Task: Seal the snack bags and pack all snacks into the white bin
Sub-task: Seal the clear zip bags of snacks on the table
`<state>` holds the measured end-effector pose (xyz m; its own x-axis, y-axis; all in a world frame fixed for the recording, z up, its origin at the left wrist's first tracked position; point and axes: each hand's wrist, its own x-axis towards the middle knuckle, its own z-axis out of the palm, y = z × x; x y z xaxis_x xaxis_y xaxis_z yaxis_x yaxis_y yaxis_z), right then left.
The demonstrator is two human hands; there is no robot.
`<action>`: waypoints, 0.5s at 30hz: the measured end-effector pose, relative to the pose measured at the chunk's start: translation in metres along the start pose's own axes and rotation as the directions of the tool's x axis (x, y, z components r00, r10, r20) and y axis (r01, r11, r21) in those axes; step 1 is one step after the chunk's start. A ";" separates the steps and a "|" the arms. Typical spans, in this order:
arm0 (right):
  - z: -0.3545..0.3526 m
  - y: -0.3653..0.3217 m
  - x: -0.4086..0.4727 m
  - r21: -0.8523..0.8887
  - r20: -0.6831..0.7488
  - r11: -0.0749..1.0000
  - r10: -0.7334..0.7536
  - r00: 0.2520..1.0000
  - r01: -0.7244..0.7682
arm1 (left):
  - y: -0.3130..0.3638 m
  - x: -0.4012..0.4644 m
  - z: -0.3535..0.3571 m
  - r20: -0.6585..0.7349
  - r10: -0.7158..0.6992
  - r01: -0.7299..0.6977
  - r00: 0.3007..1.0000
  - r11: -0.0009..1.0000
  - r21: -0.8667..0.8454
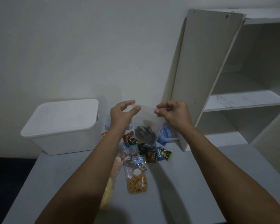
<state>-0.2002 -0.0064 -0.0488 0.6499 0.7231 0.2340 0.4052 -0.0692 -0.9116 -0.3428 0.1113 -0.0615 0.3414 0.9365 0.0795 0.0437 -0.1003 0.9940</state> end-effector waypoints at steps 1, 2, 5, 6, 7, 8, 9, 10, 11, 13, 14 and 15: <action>0.003 0.002 0.000 0.004 -0.041 1.000 0.000 0.999 0.000 | 0.000 -0.002 0.003 -0.083 0.004 -0.001 0.997 0.999 0.036; 0.004 0.004 -0.001 -0.008 -0.069 1.000 -0.009 0.998 0.009 | 0.001 -0.004 0.005 -0.158 -0.010 0.018 0.987 0.999 0.048; 0.011 0.009 -0.007 -0.089 -0.105 0.992 -0.100 0.989 0.091 | 0.005 -0.009 0.011 -0.104 -0.143 0.145 0.984 0.989 0.012; 0.013 0.009 -0.010 -0.111 -0.109 0.985 -0.141 0.984 0.129 | 0.007 -0.010 0.012 -0.021 -0.207 0.206 0.978 0.978 -0.020; 0.015 0.011 -0.012 -0.131 -0.108 0.977 -0.182 0.977 0.168 | 0.009 -0.011 0.013 0.061 -0.264 0.268 0.962 0.961 -0.061; 0.017 0.013 -0.014 -0.153 -0.103 0.969 -0.211 0.972 0.194 | 0.010 -0.012 0.014 0.122 -0.304 0.316 0.945 0.943 -0.100; 0.018 0.015 -0.015 -0.164 -0.097 0.965 -0.223 0.970 0.205 | 0.010 -0.012 0.014 0.158 -0.317 0.338 0.935 0.933 -0.124; 0.018 0.017 -0.016 -0.158 -0.089 0.968 -0.212 0.973 0.197 | 0.009 -0.012 0.014 0.173 -0.313 0.337 0.934 0.931 -0.137; 0.018 0.018 -0.016 -0.137 -0.078 0.975 -0.189 0.979 0.177 | 0.008 -0.012 0.014 0.174 -0.298 0.324 0.939 0.935 -0.143; 0.017 0.018 -0.017 -0.109 -0.035 0.983 -0.149 0.988 0.144 | 0.005 -0.013 0.014 0.162 -0.263 0.286 0.951 0.948 -0.141; 0.016 0.017 -0.017 -0.119 -0.010 0.983 -0.146 0.989 0.143 | 0.005 -0.013 0.014 0.157 -0.246 0.268 0.956 0.954 -0.137; 0.016 0.016 -0.017 -0.124 0.011 0.982 -0.141 0.990 0.141 | 0.004 -0.013 0.014 0.153 -0.229 0.249 0.961 0.960 -0.127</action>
<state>-0.2148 -0.0093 -0.0732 0.5797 0.7328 0.3563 0.5693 -0.0514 -0.8205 -0.3345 0.0937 -0.0596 0.4621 0.8717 -0.1631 0.0078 0.1799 0.9836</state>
